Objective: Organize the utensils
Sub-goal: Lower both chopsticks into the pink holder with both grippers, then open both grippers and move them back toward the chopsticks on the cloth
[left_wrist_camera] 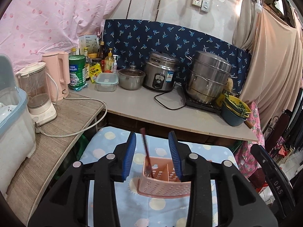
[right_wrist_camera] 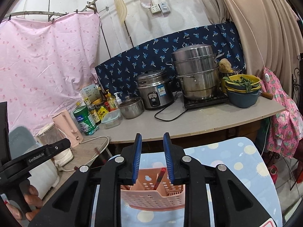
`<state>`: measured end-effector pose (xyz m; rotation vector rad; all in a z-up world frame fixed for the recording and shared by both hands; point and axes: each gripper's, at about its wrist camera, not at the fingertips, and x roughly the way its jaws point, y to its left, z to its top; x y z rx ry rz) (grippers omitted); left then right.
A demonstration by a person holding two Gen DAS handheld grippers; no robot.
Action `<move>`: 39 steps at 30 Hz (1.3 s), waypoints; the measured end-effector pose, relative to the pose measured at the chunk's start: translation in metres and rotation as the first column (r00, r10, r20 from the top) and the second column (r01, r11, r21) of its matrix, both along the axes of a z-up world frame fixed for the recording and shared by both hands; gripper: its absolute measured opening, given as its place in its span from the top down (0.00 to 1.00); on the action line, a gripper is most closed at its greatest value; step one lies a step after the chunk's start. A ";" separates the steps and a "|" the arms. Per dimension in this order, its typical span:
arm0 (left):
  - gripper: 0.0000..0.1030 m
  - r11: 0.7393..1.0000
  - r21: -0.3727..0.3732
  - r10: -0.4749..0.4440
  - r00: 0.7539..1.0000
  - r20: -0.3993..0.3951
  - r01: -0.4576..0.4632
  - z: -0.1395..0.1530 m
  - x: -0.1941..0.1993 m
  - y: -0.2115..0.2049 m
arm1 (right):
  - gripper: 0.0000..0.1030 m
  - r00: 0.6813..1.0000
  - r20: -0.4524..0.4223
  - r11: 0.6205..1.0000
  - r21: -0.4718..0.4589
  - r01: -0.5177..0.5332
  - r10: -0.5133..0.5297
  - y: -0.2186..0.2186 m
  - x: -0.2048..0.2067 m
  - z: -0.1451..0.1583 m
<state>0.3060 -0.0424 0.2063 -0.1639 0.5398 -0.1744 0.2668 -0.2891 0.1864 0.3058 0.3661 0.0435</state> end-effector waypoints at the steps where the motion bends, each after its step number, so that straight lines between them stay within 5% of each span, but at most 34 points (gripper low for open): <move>1: 0.67 1.000 0.005 -0.002 1.000 0.002 0.002 0.000 -0.005 0.000 | 0.77 1.000 0.001 1.000 0.002 -0.002 0.002 0.000 -0.005 0.000; 9: 0.53 0.999 0.045 -0.004 1.000 -0.018 0.005 -0.011 -0.046 0.003 | 0.71 1.000 -0.008 1.000 -0.009 -0.023 0.023 0.008 -0.060 -0.009; 22: 0.53 0.990 0.141 -0.009 0.994 -0.112 0.025 -0.069 -0.118 0.009 | 0.70 0.994 -0.109 0.992 -0.120 -0.037 0.024 0.038 -0.151 -0.064; 39: 0.53 0.980 0.194 0.005 0.976 -0.219 0.039 -0.154 -0.193 0.023 | 0.70 0.952 -0.304 0.991 -0.111 -0.075 0.038 0.058 -0.229 -0.157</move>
